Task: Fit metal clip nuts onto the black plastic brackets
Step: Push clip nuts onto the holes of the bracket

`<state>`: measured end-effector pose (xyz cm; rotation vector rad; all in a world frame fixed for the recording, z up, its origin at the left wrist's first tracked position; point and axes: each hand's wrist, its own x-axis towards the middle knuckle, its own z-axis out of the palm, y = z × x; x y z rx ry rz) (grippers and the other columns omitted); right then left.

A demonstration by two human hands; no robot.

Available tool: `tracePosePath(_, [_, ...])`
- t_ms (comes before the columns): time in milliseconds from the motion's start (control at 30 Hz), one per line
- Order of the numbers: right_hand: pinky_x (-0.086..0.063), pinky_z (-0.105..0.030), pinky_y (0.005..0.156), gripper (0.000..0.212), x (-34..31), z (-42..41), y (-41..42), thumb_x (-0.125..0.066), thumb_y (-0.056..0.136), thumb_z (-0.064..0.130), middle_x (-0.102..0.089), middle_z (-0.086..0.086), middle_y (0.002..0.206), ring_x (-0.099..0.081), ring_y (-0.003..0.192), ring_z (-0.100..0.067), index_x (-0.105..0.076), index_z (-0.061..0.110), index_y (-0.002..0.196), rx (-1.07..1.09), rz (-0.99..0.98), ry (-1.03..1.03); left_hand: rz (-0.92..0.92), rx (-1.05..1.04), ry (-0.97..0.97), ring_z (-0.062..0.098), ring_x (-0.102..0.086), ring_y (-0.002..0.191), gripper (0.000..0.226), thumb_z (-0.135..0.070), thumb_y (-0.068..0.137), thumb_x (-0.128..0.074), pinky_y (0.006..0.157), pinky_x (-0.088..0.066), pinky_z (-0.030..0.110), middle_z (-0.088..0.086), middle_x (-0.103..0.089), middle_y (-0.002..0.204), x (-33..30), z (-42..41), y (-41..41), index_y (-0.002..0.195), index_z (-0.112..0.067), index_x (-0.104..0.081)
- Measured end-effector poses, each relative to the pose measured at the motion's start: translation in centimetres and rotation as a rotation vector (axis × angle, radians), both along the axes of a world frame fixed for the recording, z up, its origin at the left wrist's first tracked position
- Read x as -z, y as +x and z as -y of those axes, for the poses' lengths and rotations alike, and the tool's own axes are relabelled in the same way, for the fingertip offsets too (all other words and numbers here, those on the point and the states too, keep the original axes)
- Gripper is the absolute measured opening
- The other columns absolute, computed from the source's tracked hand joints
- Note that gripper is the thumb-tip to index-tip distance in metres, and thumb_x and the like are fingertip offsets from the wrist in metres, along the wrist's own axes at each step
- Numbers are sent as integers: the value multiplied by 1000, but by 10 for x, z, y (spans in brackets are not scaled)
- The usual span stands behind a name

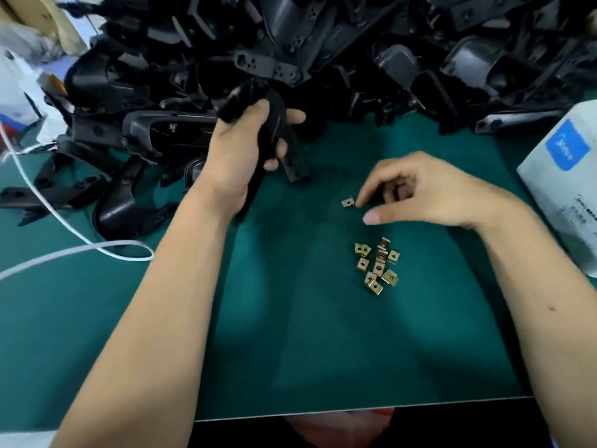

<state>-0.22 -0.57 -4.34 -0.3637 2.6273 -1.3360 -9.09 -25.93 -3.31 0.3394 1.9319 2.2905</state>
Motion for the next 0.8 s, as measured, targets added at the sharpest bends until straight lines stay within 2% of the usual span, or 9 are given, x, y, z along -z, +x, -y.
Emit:
tracePosePath(67, [-46, -19, 68, 38, -5, -1, 6, -94, 67, 49, -71, 12, 91, -60, 79, -12, -80, 36, 99, -110, 77, 50, -267, 6, -245, 6, -53, 64, 32, -21, 106, -46, 61, -41, 20, 1, -72, 97, 1, 2, 5, 137, -14, -47])
tracePosePath(133, [-46, -23, 77, 39, -5, 4, 8, -91, 66, 53, -65, 13, 98, -59, 89, -10, -78, 44, 101, -193, 106, 170, -525, -6, -623, 3, -62, 85, 49, -18, 97, -58, 77, -48, 23, -6, -66, 105, 9, -6, 13, 143, -21, -45])
tracePosePath(200, [-42, -22, 78, 33, -4, 10, 9, -91, 68, 49, -58, 15, 99, -55, 93, -7, -78, 48, 98, -199, 107, 244, -620, 8, -932, 22, -62, 110, 67, -15, 84, -64, 92, -50, 40, -1, -62, 118, 17, -17, 22, 148, -27, -46])
tracePosePath(267, [-39, -17, 74, 29, -4, 14, 10, -91, 70, 44, -54, 16, 97, -54, 90, -5, -77, 50, 95, -181, 91, 267, -597, 51, -1018, 33, -59, 115, 75, -11, 79, -64, 95, -50, 47, 5, -58, 123, 21, -25, 28, 150, -30, -47])
tracePosePath(433, [-45, -19, 72, 20, -2, 20, 12, -90, 75, 34, -59, 16, 93, -58, 87, -7, -77, 41, 87, -165, 68, 274, -522, 77, -1008, 26, -60, 113, 80, -12, 73, -61, 96, -52, 45, -1, -57, 121, 23, -24, 29, 148, -33, -49])
tracePosePath(567, [-45, -15, 62, 18, 2, 16, 7, -88, 81, 18, -72, 11, 78, -62, 67, -2, -72, 28, 82, -38, 9, 162, -450, 152, -858, 14, -59, 118, 70, -16, 74, -65, 104, -48, 33, -6, -62, 123, 22, -21, 24, 142, -29, -56])
tracePosePath(633, [-50, -20, 62, 16, 5, 16, 3, -84, 84, 10, -75, 2, 78, -67, 66, -9, -71, 18, 87, 74, -33, -21, -375, 165, -700, 4, -62, 109, 57, -19, 76, -74, 97, -48, 22, -14, -66, 112, 21, -19, 21, 131, -27, -62])
tracePosePath(700, [-51, -22, 56, 13, 8, 18, 1, -81, 87, 7, -75, -5, 76, -67, 62, -15, -70, 11, 92, 185, -68, -185, -248, 133, -549, 2, -60, 91, 52, -25, 74, -83, 85, -47, 18, -15, -64, 97, 19, -17, 18, 122, -27, -64])
tracePosePath(800, [-49, -22, 50, 7, 13, 22, -1, -76, 93, 9, -75, -4, 72, -65, 56, -14, -69, 10, 94, 265, -75, -187, -107, 119, -449, 0, -58, 78, 56, -21, 76, -90, 73, -46, 13, -9, -60, 93, 20, -14, 16, 125, -23, -64])
